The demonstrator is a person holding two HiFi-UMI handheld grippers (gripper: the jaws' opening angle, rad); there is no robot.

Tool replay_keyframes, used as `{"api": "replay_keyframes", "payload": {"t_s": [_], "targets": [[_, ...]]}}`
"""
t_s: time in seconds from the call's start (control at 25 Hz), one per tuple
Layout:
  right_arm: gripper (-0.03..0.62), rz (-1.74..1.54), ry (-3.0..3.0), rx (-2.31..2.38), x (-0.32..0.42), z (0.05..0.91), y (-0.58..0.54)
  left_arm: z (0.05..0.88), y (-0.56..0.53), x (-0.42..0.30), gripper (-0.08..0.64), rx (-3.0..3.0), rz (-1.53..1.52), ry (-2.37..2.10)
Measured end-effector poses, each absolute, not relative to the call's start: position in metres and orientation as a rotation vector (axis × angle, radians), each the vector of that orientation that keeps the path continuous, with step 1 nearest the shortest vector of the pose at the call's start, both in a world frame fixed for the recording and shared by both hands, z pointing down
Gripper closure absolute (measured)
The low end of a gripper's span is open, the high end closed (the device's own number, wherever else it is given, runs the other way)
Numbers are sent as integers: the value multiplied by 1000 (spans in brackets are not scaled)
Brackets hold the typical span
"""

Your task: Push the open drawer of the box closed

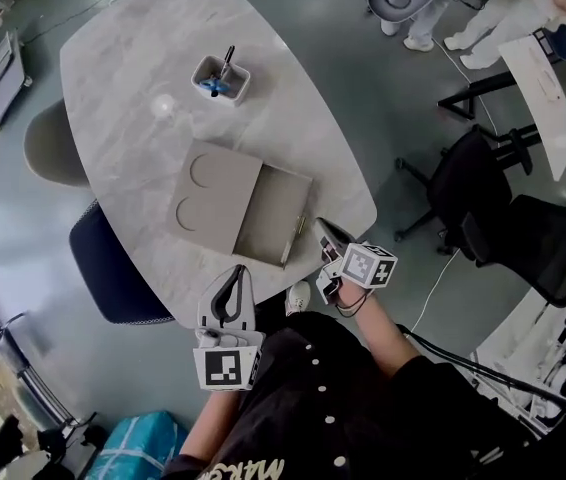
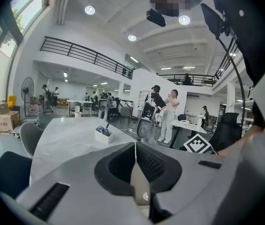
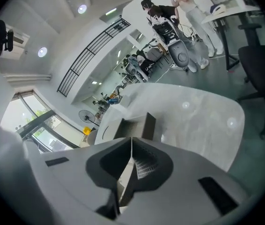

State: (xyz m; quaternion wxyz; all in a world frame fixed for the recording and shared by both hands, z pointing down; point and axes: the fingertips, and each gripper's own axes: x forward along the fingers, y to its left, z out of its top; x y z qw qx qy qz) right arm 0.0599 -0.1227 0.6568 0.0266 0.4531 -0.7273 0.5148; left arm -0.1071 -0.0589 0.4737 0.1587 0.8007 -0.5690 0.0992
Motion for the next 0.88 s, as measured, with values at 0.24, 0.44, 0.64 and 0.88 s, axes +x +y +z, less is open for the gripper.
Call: {"api": "replay_keyframes", "payload": {"t_s": [0.24, 0.44, 0.64, 0.88], "targets": [[560, 1648, -2153, 1375, 52, 692, -121, 502, -60, -101, 543, 2249, 316, -1555], [555, 1707, -2094, 1353, 51, 709, -117, 514, -64, -99, 543, 2244, 289, -1530], [543, 1782, -2060, 1311, 42, 719, -112, 530, -60, -101, 543, 2201, 322, -1514], [538, 1931, -2037, 1282, 35, 726, -109, 543, -56, -103, 543, 2155, 367, -1499]]}}
